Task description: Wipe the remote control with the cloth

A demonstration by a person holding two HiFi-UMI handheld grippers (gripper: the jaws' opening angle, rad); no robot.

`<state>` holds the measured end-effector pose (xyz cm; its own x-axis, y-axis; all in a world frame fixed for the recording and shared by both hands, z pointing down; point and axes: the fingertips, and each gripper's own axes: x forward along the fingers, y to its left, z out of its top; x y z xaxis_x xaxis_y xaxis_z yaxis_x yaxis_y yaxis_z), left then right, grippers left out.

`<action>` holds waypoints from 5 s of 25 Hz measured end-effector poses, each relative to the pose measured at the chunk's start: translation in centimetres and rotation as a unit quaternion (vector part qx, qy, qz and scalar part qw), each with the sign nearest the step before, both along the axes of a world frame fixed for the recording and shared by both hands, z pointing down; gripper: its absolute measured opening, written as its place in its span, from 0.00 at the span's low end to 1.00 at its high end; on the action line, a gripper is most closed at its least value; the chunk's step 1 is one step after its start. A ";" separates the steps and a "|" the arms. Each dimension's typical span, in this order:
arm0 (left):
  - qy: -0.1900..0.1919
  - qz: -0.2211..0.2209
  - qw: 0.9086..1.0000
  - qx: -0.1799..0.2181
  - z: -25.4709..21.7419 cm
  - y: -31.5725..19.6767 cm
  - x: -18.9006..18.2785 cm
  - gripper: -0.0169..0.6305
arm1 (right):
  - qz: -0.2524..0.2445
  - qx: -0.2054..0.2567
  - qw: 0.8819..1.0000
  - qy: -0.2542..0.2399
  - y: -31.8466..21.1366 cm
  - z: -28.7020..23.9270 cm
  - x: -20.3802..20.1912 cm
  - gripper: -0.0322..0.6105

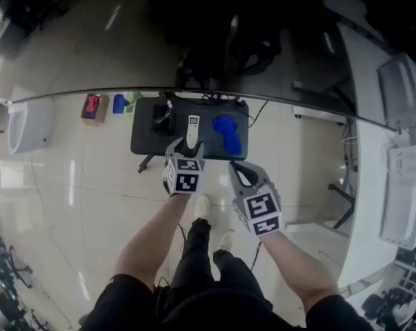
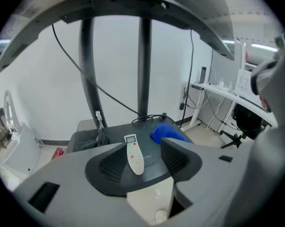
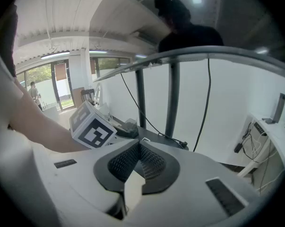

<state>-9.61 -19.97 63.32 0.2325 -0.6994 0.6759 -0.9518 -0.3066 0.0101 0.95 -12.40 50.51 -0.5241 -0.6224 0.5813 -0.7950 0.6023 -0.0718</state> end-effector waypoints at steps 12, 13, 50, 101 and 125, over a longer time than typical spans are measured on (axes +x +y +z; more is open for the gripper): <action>-0.033 -0.040 0.994 -0.094 10.0 -4.4 -1.3 0.39 | 0.017 -0.013 1.000 0.005 -4.3 5.9 0.6 0.06; -0.033 -0.041 0.994 -0.099 10.3 -4.4 -1.1 0.39 | 0.018 -0.013 1.000 0.005 -4.5 6.2 0.7 0.06; -0.043 0.034 0.998 0.029 -0.4 2.0 0.1 0.35 | 0.010 -0.086 0.979 0.186 -13.3 23.8 1.1 0.33; -0.314 0.344 0.828 0.312 -31.7 23.4 6.6 0.35 | -0.319 0.175 0.919 0.150 19.3 -21.4 -6.6 0.23; 0.561 0.064 0.804 0.186 -36.9 19.7 3.3 0.35 | -0.098 0.157 0.954 -0.236 15.3 -25.7 0.8 0.23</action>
<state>-6.32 -0.22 26.46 0.6361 -0.7264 -0.2603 -0.3676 -0.5819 0.7254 1.71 2.90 24.77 -0.8057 -0.5899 0.0532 -0.5884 0.7869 -0.1857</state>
